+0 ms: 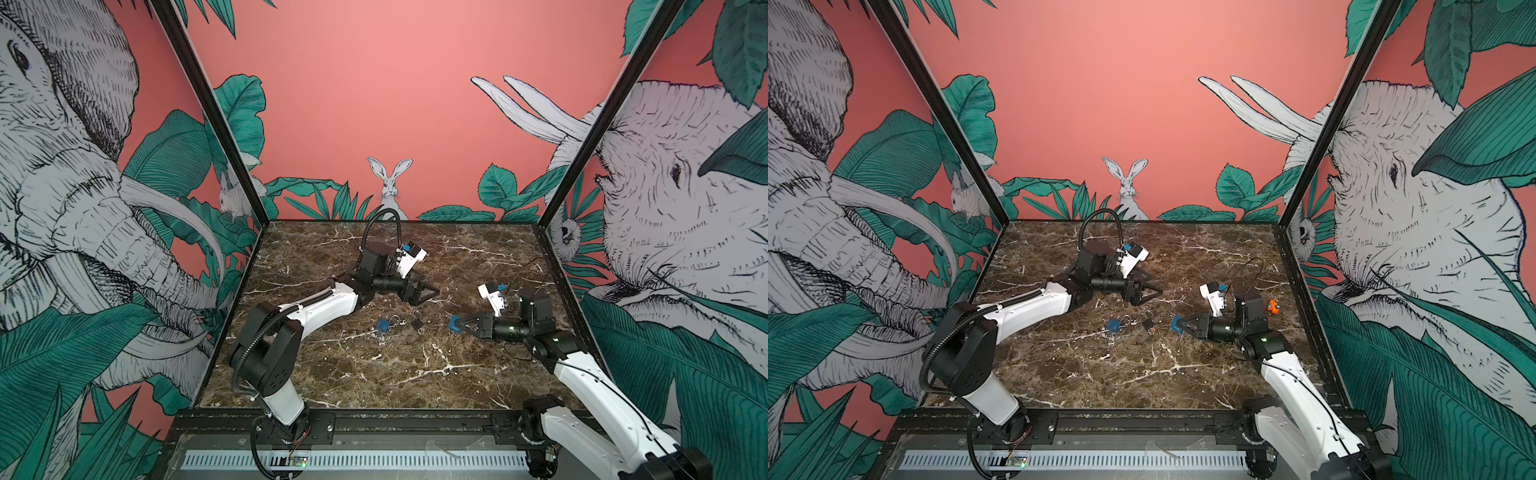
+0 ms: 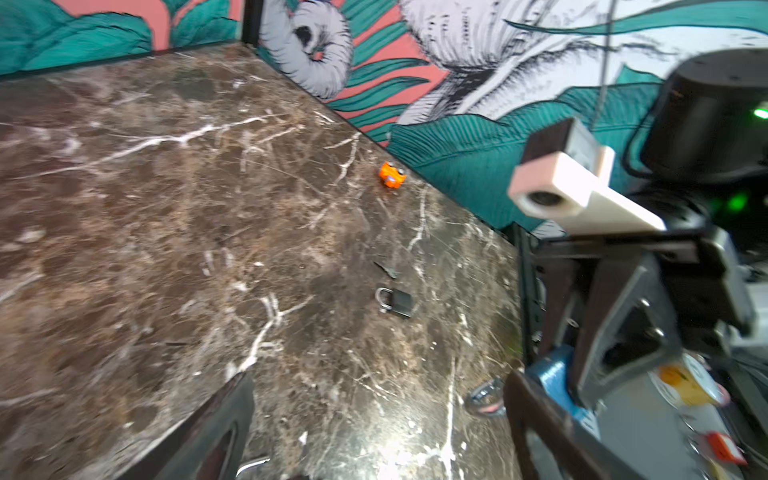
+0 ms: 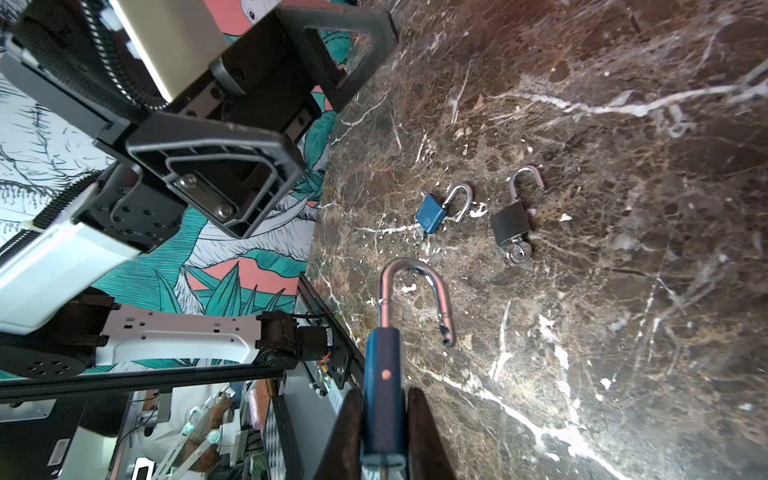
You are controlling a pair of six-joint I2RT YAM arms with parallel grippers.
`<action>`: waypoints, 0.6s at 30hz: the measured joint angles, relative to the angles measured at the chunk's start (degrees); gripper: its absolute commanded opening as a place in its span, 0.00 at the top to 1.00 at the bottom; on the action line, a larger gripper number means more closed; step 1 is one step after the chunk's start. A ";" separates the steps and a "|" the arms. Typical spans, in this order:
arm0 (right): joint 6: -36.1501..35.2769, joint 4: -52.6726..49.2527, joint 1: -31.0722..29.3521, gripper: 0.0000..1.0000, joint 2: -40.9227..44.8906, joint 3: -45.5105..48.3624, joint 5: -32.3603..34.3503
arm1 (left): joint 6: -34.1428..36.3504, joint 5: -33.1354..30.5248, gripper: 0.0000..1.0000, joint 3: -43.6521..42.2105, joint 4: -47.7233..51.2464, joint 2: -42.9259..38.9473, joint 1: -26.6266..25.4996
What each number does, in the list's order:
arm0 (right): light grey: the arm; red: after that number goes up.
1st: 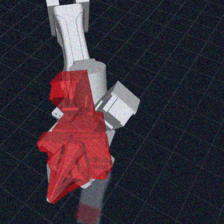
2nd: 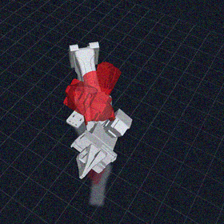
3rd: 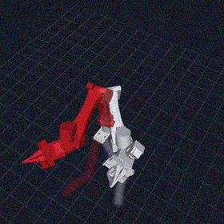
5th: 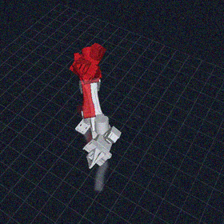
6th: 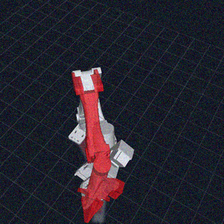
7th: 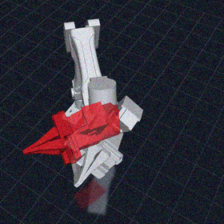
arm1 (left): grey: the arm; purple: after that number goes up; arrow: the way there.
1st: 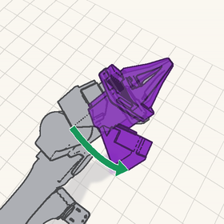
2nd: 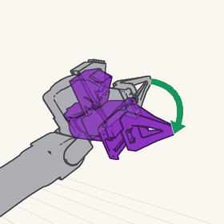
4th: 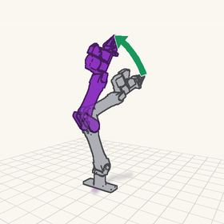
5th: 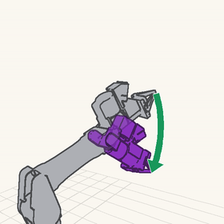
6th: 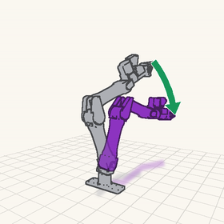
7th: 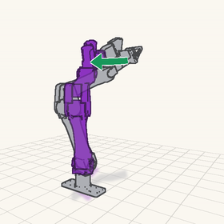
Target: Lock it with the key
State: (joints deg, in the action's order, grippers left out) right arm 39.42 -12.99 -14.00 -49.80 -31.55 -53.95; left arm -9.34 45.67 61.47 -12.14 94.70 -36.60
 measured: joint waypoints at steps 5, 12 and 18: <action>2.75 3.54 0.20 1.00 0.09 2.45 -1.60 | -1.09 5.62 0.17 -0.37 -4.17 0.83 0.00; 6.19 8.00 0.26 1.00 0.76 3.02 -2.36 | -7.19 11.93 0.24 -1.66 -13.42 3.61 -0.35; 8.09 10.99 0.31 1.00 0.81 3.02 -2.51 | -12.76 14.60 0.42 -1.70 -18.45 6.23 -1.97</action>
State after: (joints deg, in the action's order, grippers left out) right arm 47.51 -2.00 -13.69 -48.99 -28.53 -56.47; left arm -22.11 60.27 59.77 -30.59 100.92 -38.57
